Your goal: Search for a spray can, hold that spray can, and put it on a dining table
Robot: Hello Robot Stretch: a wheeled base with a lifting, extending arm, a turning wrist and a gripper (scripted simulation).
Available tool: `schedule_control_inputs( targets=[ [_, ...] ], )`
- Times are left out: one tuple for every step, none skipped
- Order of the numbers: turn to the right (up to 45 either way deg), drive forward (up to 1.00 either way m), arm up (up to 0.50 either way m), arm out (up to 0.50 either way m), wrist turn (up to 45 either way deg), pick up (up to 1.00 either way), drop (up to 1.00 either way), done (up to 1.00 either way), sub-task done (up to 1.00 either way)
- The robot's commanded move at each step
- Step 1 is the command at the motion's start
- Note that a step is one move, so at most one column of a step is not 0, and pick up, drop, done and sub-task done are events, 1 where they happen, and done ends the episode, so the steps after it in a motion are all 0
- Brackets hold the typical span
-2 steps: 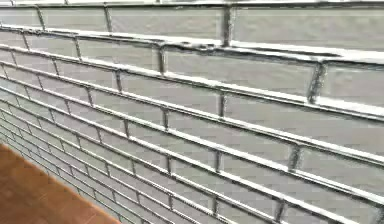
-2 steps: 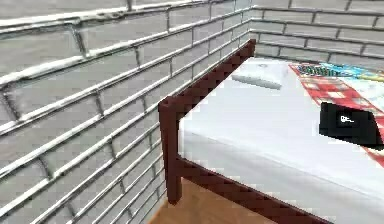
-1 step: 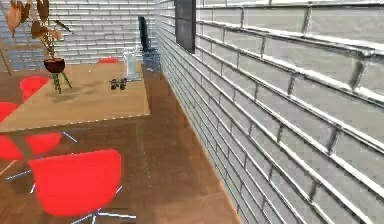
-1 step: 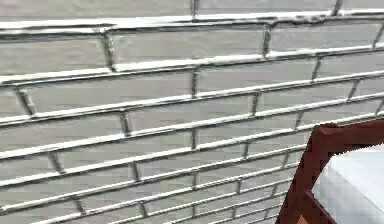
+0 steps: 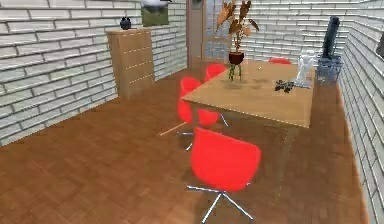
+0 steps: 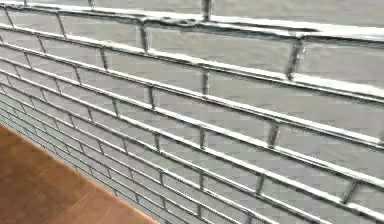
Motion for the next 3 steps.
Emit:
schedule_control_inputs(
  targets=[
    [-45.0, 0.0, 0.0, 0.0, 0.0, 0.0, 0.0, 0.0, 0.0],
    [-3.0, 0.0, 0.0, 0.0, 0.0, 0.0, 0.0, 0.0, 0.0],
    [0.0, 0.9, 0.0, 0.0, 0.0, 0.0, 0.0, 0.0, 0.0]
  ],
)
